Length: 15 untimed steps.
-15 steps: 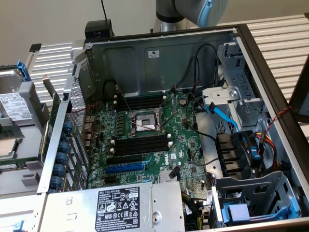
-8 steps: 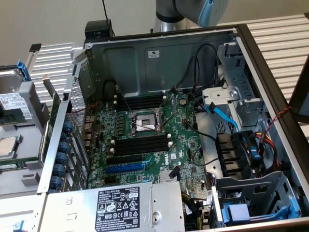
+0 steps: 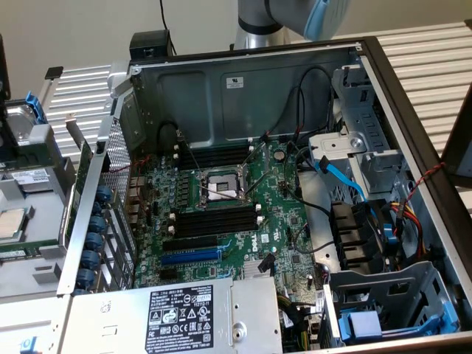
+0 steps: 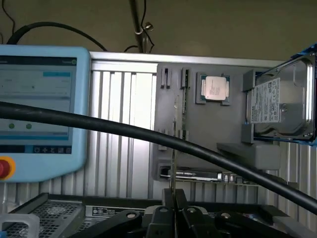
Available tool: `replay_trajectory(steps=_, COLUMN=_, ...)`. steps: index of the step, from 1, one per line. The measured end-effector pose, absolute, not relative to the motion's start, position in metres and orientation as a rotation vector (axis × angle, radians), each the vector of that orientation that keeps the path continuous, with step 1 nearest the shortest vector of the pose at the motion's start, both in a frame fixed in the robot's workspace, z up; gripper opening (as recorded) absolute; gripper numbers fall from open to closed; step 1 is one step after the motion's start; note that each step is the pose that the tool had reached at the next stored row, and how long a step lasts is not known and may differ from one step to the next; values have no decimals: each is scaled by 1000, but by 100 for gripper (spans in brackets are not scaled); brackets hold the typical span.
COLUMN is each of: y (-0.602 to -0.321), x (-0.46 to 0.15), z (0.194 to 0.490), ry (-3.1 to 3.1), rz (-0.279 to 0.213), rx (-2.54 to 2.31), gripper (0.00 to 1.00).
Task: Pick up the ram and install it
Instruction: 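Pick up the ram and move it above insertion slot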
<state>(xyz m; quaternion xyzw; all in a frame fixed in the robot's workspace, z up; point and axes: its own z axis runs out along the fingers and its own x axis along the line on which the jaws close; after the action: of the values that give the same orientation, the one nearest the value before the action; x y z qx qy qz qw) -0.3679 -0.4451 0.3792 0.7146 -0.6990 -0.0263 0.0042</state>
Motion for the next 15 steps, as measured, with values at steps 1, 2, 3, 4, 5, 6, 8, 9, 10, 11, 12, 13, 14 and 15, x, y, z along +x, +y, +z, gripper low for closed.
replay_trajectory(steps=1, y=-445, x=-363, z=381, ry=-2190, rz=-82, rx=2239, gripper=13)
replay_trajectory(steps=2, y=-445, x=-359, z=383, ry=-2190, rz=-82, rx=2239, gripper=13)
replay_trajectory(steps=3, y=-445, x=-354, z=385, ry=-2190, rz=-82, rx=2239, gripper=13)
replay_trajectory(steps=4, y=-445, x=-350, z=386, ry=-2190, rz=-82, rx=2239, gripper=13)
replay_trajectory(steps=5, y=-445, x=-346, z=388, ry=-2190, rz=-81, rx=2238, gripper=13)
replay_trajectory(steps=6, y=-445, x=-342, z=389, ry=-2189, rz=-80, rx=2238, gripper=13)
replay_trajectory(steps=8, y=-445, x=-334, z=391, ry=-2188, rz=-78, rx=2237, gripper=13)
replay_trajectory(steps=9, y=-445, x=-330, z=393, ry=-2188, rz=-78, rx=2236, gripper=13)
replay_trajectory(steps=10, y=-445, x=-326, z=394, ry=-2188, rz=-77, rx=2236, gripper=13)
replay_trajectory(steps=11, y=-445, x=-322, z=394, ry=-2187, rz=-76, rx=2236, gripper=13)
replay_trajectory(steps=12, y=-445, x=-318, z=395, ry=-2187, rz=-76, rx=2235, gripper=13)
replay_trajectory(steps=13, y=-445, x=-314, z=396, ry=-2187, rz=-75, rx=2235, gripper=13)
replay_trajectory(steps=14, y=-445, x=-310, z=396, ry=-2186, rz=-74, rx=2234, gripper=13)
replay_trajectory(steps=15, y=-445, x=-306, z=396, ry=-2186, rz=-73, rx=2234, gripper=13)
